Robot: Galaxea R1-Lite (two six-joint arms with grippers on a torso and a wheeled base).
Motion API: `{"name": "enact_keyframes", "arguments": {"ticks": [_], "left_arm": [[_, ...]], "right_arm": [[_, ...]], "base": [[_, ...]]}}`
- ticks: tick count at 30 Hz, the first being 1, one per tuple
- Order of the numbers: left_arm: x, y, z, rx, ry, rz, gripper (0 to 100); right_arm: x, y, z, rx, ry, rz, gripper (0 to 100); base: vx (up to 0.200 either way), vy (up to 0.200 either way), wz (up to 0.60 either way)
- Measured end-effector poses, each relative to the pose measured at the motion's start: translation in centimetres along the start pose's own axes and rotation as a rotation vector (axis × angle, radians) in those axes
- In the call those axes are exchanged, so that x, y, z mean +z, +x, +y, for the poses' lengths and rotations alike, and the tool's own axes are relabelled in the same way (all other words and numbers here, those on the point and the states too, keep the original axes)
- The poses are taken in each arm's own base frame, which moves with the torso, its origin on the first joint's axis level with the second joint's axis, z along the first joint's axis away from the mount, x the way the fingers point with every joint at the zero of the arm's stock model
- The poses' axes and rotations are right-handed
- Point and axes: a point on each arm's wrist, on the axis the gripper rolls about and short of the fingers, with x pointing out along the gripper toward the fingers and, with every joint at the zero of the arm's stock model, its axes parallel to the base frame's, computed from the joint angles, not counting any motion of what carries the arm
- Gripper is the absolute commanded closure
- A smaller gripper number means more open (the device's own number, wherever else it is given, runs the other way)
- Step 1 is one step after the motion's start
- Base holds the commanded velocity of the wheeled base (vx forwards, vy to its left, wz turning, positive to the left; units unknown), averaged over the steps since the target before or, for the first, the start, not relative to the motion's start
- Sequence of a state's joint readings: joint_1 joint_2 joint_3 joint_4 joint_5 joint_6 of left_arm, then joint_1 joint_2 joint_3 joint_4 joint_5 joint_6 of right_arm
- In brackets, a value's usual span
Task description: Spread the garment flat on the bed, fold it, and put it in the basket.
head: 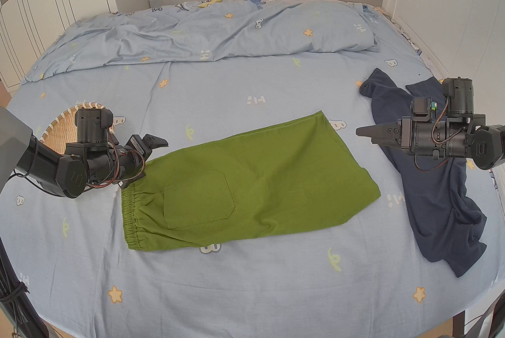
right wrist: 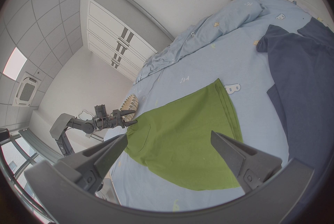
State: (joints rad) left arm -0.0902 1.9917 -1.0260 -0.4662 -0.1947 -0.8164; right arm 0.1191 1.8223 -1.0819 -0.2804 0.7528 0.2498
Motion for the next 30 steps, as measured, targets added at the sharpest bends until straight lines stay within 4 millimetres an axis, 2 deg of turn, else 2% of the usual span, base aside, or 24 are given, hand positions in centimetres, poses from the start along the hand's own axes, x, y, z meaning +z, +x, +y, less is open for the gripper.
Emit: {"name": "enact_keyframes", "arguments": {"ticks": [6,10,13,18,24,30], "left_arm": [[0.2,-1.1,-0.4,-0.015,0.002,-0.008,0],[0.2,-3.7,-1.0,-0.070,0.008,0.003,0],[-0.5,-5.6,-0.5,-0.093,0.007,0.044,0],[-2.4,-8.2,2.7,-0.123,0.016,0.146,0],[-3.4,-10.4,6.3,-0.312,0.100,0.233,0],[-3.6,-10.3,9.4,-0.362,0.134,0.228,0]], "right_arm": [[-0.1,0.1,0.0,0.002,0.001,0.003,0],[-0.1,0.2,0.0,0.003,0.002,0.005,0],[-0.1,0.2,0.0,0.003,0.002,0.006,0],[-0.2,0.2,0.0,0.005,0.002,0.009,0],[-0.4,0.4,0.2,0.010,0.003,0.017,0],[-0.7,0.7,0.3,0.014,0.002,0.027,0]], "base": [[0.000,0.000,0.00],[0.000,0.000,0.00],[0.000,0.000,0.00],[0.000,0.000,0.00],[0.000,0.000,0.00],[0.000,0.000,0.00]]}}
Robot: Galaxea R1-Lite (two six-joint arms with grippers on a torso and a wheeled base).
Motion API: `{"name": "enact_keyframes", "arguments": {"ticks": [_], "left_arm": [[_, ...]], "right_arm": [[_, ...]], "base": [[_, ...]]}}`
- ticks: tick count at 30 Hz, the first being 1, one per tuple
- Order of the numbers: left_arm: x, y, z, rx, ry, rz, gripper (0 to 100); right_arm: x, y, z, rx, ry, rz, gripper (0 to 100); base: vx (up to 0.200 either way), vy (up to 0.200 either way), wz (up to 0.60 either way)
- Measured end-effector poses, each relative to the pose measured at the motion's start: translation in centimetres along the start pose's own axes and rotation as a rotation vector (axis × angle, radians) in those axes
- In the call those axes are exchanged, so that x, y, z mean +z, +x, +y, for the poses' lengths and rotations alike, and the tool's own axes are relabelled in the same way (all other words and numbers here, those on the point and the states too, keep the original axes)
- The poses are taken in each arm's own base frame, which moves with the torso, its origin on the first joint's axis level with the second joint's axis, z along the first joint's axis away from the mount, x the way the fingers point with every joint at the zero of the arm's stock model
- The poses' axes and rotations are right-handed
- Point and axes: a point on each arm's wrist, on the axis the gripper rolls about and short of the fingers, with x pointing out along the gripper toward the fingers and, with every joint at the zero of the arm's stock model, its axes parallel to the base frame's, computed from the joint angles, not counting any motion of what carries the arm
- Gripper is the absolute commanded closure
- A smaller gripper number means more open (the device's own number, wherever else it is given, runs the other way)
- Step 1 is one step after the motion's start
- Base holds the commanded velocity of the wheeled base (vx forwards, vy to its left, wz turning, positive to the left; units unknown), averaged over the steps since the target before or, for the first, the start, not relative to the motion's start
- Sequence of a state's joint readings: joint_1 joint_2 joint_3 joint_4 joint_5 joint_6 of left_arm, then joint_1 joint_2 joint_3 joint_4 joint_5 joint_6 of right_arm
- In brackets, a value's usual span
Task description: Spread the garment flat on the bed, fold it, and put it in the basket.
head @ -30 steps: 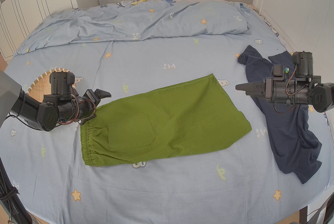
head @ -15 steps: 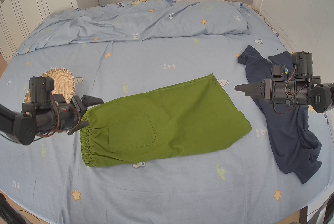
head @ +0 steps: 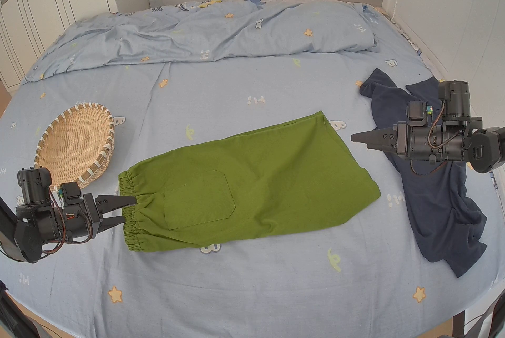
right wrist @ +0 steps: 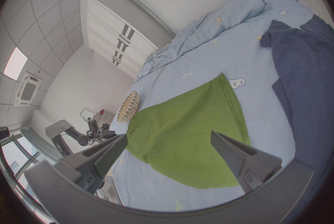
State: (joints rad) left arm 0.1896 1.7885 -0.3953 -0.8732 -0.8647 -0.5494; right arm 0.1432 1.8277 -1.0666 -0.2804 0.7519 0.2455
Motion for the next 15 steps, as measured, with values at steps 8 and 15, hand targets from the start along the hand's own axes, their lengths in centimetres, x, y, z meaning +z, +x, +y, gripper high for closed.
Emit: {"name": "enact_keyframes", "arguments": {"ticks": [8,15], "left_arm": [[-0.1,0.9,3.1,0.059,-0.027,-0.018,0],[-0.1,2.5,4.1,0.067,-0.005,-0.033,0]], "right_arm": [[-0.1,0.2,0.0,0.003,0.000,0.006,0],[-0.2,0.2,0.1,0.004,-0.001,0.007,0]], "base": [[0.000,0.000,0.00],[0.000,0.000,0.00]]}}
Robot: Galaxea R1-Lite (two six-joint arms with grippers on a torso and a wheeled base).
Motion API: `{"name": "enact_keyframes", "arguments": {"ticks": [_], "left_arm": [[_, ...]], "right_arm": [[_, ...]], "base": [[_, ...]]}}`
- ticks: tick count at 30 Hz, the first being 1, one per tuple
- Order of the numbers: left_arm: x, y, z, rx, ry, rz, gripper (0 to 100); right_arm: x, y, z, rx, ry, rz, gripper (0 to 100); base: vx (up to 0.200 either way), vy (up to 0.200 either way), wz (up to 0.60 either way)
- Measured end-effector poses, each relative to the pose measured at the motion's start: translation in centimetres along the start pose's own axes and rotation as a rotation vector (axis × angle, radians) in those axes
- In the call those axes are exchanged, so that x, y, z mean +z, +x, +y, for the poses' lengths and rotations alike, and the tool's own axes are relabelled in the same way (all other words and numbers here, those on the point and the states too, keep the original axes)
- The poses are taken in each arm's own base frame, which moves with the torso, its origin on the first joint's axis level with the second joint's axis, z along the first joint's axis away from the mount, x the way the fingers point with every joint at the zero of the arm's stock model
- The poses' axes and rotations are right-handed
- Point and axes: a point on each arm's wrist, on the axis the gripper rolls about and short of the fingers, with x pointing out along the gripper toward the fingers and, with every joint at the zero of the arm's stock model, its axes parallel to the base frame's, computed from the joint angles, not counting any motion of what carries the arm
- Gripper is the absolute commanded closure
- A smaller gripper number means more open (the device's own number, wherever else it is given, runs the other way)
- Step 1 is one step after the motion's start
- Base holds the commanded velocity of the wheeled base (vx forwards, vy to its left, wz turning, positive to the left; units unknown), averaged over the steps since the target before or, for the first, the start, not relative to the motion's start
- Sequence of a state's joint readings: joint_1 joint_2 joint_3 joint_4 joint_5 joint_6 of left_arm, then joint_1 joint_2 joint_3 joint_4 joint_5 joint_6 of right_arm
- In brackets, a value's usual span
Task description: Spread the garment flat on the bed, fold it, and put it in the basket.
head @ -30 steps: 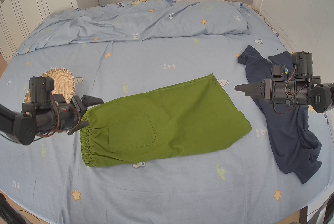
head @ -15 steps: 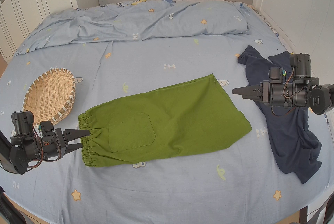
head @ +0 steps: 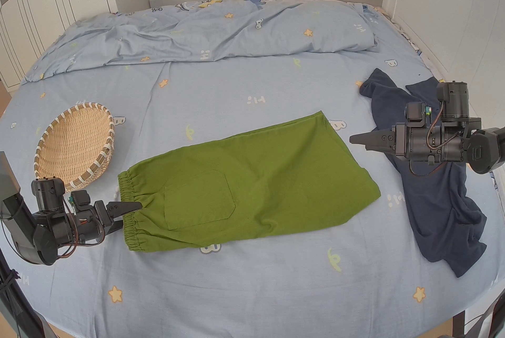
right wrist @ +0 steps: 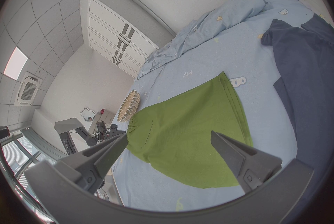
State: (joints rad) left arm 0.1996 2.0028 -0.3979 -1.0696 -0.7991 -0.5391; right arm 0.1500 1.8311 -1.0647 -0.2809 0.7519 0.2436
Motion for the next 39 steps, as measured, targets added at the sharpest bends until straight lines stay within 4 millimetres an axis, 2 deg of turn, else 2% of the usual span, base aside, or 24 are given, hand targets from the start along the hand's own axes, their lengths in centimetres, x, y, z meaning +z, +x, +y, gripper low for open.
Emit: {"name": "enact_keyframes", "arguments": {"ticks": [11,16,22,23,34,39], "left_arm": [[-0.6,3.3,-0.8,0.007,0.019,0.022,0],[-0.5,4.1,-1.4,-0.028,0.016,0.019,0],[-0.6,4.6,-1.3,-0.041,0.020,0.014,0],[-0.6,4.7,-1.2,-0.041,0.017,0.015,100],[-0.7,4.8,-1.1,-0.039,-0.030,0.017,100],[-0.4,4.5,-1.2,-0.042,-0.052,0.009,100]], "right_arm": [[-0.1,0.1,0.0,0.001,-0.001,0.002,0],[0.0,0.2,-0.1,0.002,-0.005,-0.002,0],[0.0,0.4,-0.3,0.001,-0.007,-0.006,0],[0.0,0.4,-0.3,0.001,-0.006,-0.006,0],[0.6,0.6,-0.9,-0.022,-0.005,-0.021,0],[1.8,1.3,-1.8,-0.084,-0.025,-0.043,0]], "base": [[0.000,0.000,0.00],[0.000,0.000,0.00],[0.000,0.000,0.00],[0.000,0.000,0.00],[0.000,0.000,0.00],[0.000,0.000,0.00]]}}
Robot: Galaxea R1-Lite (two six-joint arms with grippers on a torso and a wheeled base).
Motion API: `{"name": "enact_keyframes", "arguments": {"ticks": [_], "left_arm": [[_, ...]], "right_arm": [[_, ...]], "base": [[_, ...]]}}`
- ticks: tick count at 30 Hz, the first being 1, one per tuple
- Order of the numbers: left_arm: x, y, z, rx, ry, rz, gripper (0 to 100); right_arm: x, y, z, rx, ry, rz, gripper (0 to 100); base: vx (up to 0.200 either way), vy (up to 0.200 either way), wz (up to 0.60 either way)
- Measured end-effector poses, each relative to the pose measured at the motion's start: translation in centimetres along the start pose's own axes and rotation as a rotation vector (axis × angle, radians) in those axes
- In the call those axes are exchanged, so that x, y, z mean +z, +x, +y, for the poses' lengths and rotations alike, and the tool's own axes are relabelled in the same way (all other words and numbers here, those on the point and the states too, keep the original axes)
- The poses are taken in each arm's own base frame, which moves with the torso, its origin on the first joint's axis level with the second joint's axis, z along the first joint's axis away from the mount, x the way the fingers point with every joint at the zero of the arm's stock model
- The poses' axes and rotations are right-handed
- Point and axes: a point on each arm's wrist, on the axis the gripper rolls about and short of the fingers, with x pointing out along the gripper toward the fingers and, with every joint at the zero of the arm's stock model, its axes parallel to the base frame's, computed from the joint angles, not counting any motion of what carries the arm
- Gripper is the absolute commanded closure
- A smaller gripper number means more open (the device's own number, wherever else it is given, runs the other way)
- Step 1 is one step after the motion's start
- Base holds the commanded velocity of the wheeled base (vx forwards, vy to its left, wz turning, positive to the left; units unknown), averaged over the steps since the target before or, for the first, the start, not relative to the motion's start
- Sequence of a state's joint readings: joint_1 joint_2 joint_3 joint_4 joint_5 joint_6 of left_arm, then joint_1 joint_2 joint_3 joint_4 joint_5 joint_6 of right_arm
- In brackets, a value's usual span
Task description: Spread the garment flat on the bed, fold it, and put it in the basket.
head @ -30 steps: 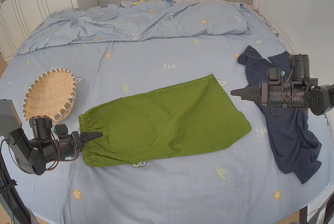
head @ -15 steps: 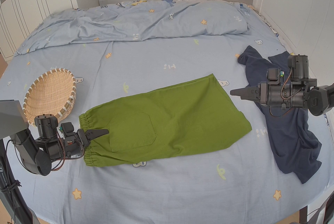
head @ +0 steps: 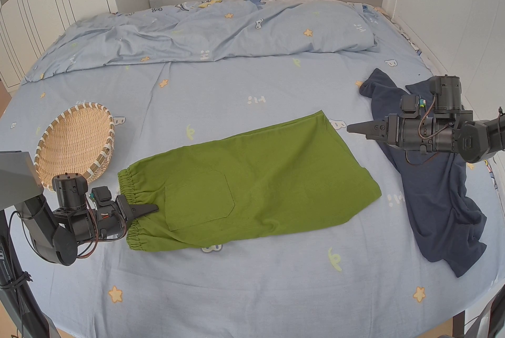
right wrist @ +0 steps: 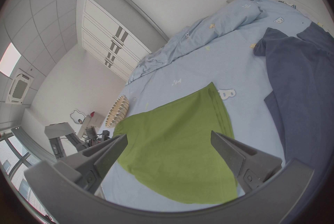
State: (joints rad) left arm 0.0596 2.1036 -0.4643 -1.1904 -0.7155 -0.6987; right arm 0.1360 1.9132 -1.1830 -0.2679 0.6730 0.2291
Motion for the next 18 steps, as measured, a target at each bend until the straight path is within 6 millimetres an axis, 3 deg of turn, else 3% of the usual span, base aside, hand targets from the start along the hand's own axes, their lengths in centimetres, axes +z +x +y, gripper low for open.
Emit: {"name": "enact_keyframes", "arguments": {"ticks": [10,18], "left_arm": [[0.7,-1.3,-0.8,0.007,-0.019,-0.012,100],[1.1,-1.9,-1.3,0.003,-0.012,-0.029,100]], "right_arm": [[1.0,2.9,-4.5,-0.113,0.009,0.112,0],[0.7,5.7,-8.6,-0.125,0.026,0.143,0]], "base": [[0.000,0.000,0.00],[0.000,0.000,0.00]]}}
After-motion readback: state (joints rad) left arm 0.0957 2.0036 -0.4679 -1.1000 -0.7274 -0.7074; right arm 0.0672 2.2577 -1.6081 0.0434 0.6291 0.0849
